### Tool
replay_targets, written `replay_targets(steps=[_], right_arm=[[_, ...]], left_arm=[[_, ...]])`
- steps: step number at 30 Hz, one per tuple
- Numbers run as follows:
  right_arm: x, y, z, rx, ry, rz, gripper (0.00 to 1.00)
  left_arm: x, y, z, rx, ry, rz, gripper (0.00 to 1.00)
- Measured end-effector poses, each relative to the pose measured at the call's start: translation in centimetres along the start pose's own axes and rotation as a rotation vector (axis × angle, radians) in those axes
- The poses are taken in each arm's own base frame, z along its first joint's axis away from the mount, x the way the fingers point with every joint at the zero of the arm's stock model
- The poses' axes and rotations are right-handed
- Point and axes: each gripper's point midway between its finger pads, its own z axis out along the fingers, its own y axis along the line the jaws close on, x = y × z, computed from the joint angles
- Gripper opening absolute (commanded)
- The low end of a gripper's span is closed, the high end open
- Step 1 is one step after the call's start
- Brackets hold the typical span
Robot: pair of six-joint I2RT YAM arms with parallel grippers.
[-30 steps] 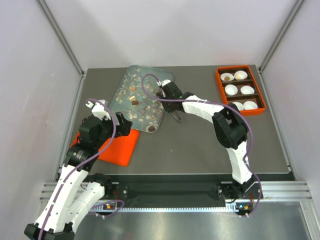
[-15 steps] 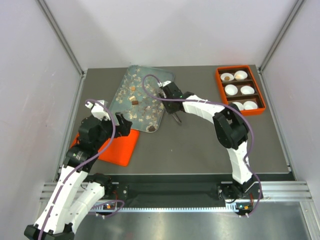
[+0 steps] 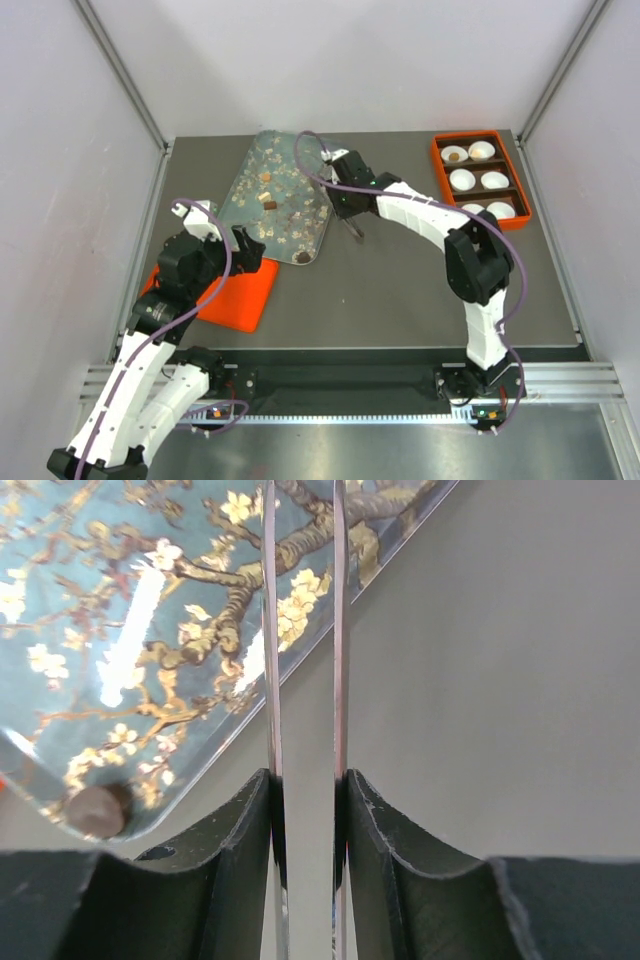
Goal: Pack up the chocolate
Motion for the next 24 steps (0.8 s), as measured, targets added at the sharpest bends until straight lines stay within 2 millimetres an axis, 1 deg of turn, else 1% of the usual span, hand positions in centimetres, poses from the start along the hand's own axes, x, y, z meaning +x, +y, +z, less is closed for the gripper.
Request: replay_targets(steps=[2, 4, 6, 8, 10, 11, 13, 15, 18, 20, 22, 24], right_arm=[[-0.4, -0.1, -0.7, -0.013, -0.006, 0.015, 0.27], [-0.9, -0.6, -1.4, -0.020, -0.013, 0.030, 0.27], [-1.6, -1.6, -2.5, -0.018, -0.025, 0.051, 0.27], [-2.5, -3.3, -3.9, -0.003, -0.052, 0.080, 0.27], [-3.2, -5.8, -5.6, 0.024, -0.081, 0.115, 0.26], [-3.5, -7.4, -6.8, 0.045, -0.099, 0.138, 0.27], [-3.9, -11.4, -9.3, 0.108, -0.139, 0.190, 0.27], [-3.8, -14.9, -11.5, 0.171, -0.166, 0.234, 0.27], [-2.6, -20.3, -14.5, 0.281, -0.190, 0.307, 0.27], [-1.1, -23.4, -15.8, 0.351, -0.184, 0.354, 0.27], [0.6, -25.6, -16.5, 0.404, -0.159, 0.390, 0.27], [2.2, -26.8, -16.6, 0.433, -0.128, 0.415, 0.27]], left_arm=[[0.0, -0.1, 0.0, 0.002, 0.001, 0.000, 0.97], [0.0, -0.1, 0.0, 0.004, 0.002, 0.000, 0.97], [0.1, -0.2, 0.0, 0.006, 0.003, -0.002, 0.97], [0.1, -0.3, 0.0, 0.011, 0.005, -0.003, 0.98], [0.2, -0.5, 0.0, 0.018, 0.007, -0.003, 0.98], [0.2, -0.6, 0.0, 0.021, 0.008, -0.003, 0.98], [0.3, -0.8, -0.1, 0.028, 0.011, -0.002, 0.98], [0.4, -1.0, -0.1, 0.035, 0.014, -0.001, 0.98], [0.4, -1.0, -0.1, 0.030, 0.012, 0.002, 0.98], [0.4, -1.0, -0.1, 0.027, 0.011, 0.003, 0.98], [0.4, -1.0, -0.1, 0.027, 0.011, 0.004, 0.98], [0.4, -1.0, -0.1, 0.025, 0.010, 0.005, 0.98]])
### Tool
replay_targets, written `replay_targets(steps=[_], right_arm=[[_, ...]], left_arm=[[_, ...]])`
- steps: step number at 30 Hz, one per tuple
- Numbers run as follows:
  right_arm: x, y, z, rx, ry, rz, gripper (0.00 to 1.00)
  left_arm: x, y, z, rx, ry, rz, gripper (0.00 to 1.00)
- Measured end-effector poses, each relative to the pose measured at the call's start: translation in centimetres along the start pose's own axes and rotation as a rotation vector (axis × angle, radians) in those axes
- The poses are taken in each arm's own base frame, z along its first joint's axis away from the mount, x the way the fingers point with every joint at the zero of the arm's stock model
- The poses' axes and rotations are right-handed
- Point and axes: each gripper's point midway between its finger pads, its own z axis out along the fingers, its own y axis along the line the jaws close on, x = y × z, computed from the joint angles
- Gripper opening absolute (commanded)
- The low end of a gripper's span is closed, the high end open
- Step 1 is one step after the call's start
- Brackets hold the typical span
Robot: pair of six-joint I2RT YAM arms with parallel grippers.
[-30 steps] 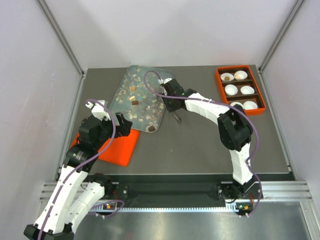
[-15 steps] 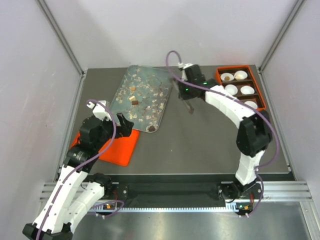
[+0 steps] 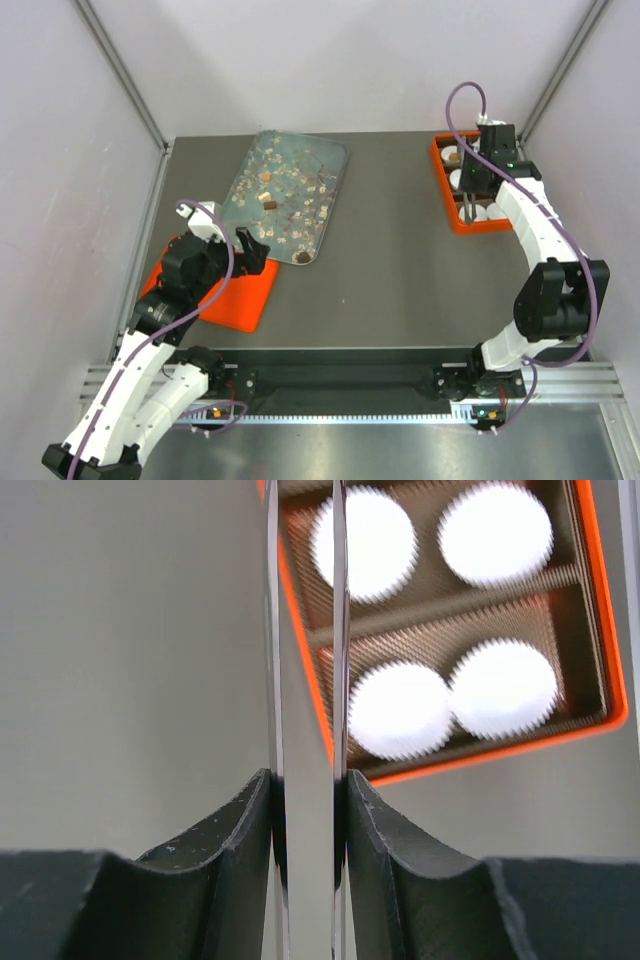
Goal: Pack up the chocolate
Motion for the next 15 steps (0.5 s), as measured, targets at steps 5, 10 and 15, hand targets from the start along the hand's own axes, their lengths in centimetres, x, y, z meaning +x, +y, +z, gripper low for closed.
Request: replay_targets(steps=[5, 10, 15], right_arm=[[2.6, -2.4, 0.6, 0.046, 0.078, 0.020, 0.27], [3.0, -2.6, 0.8, 0.048, 0.090, 0.021, 0.27], [3.3, -3.6, 1.3, 0.061, 0.104, 0.034, 0.28]], left_arm=[[0.0, 0.0, 0.1, -0.003, 0.002, 0.001, 0.98], [0.1, 0.1, 0.1, -0.006, 0.003, 0.001, 0.98], [0.1, 0.1, 0.1, -0.006, 0.003, 0.001, 0.98]])
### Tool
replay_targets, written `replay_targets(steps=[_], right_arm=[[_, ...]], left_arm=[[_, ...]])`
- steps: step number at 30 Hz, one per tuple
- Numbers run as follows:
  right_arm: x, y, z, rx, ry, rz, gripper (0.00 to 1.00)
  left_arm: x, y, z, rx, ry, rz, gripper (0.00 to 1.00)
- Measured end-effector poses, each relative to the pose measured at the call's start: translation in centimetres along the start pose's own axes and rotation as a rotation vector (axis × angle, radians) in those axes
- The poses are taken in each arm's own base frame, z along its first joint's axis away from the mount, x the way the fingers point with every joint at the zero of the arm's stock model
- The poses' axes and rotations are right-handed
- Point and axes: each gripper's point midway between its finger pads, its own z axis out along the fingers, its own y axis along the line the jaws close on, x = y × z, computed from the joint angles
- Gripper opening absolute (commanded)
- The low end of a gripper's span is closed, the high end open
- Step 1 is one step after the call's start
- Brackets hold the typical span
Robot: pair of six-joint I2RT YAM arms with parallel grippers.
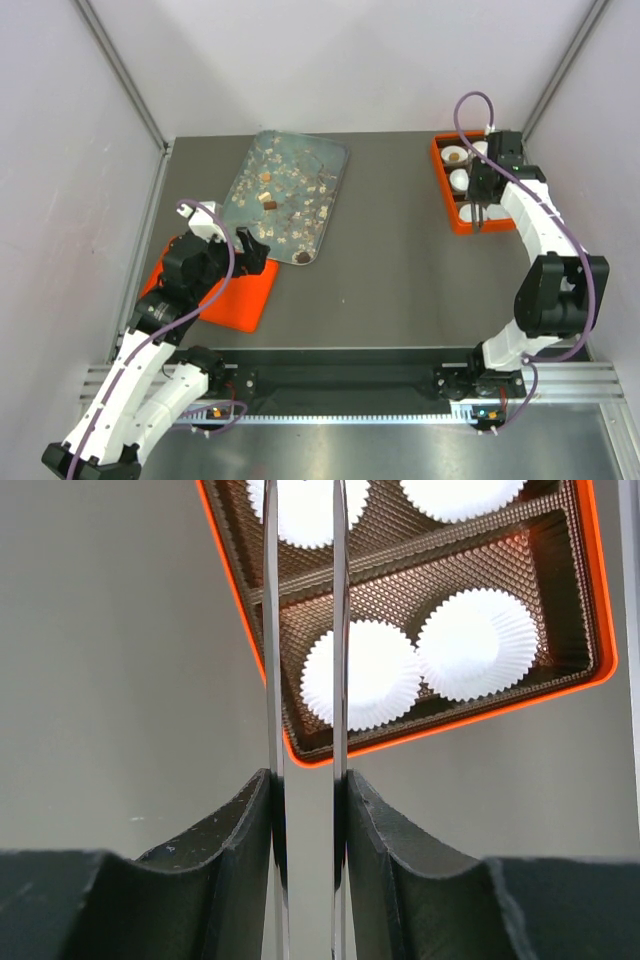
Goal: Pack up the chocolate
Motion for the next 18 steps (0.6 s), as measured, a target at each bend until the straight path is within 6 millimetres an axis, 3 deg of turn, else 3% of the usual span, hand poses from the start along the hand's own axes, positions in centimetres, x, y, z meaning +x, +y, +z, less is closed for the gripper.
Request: replay_targets(steps=[18], right_arm=[[1.7, 0.2, 3.2, -0.014, 0.063, 0.001, 0.31]], left_arm=[[0.2, 0.1, 0.3, -0.006, 0.012, 0.000, 0.98]])
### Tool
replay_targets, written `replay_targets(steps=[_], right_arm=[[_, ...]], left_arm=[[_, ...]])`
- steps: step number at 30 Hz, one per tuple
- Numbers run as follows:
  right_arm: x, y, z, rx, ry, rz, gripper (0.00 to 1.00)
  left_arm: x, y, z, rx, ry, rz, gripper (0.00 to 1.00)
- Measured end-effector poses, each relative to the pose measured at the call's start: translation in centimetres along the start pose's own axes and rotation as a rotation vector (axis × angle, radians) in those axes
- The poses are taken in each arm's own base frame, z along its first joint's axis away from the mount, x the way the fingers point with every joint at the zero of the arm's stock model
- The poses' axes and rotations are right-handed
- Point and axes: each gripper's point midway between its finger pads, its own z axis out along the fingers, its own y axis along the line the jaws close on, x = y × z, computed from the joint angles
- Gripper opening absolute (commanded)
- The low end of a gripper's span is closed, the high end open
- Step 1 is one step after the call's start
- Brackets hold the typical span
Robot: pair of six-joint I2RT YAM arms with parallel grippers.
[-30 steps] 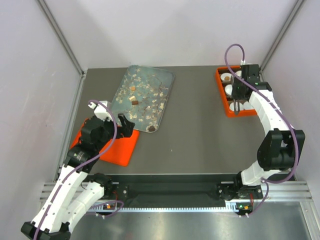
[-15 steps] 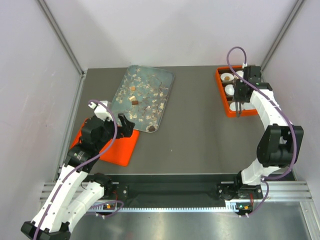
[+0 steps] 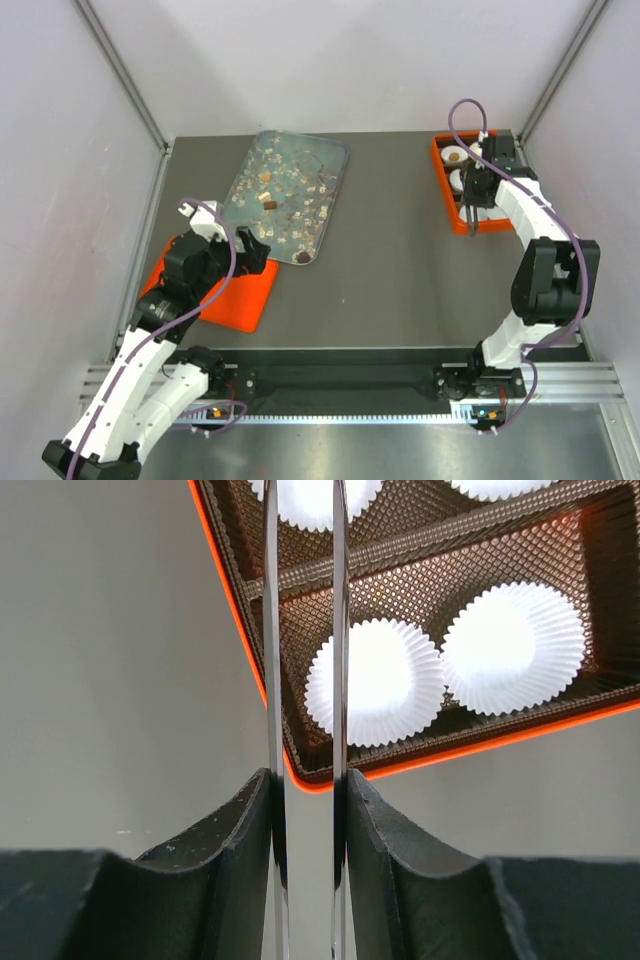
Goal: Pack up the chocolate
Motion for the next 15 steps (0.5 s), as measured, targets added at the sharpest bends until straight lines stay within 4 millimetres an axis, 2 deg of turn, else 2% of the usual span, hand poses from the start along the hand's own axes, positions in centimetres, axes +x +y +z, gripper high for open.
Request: replay_targets(steps=[5, 15], right_arm=[[0.63, -0.05, 0.73, 0.004, 0.021, -0.002, 0.32], [0.51, 0.00, 1.17, 0.003, 0.016, -0.001, 0.34]], left_arm=[[0.08, 0.03, 0.09, -0.002, 0.004, 0.000, 0.98], [0.09, 0.10, 0.13, -0.006, 0.005, 0.000, 0.98]])
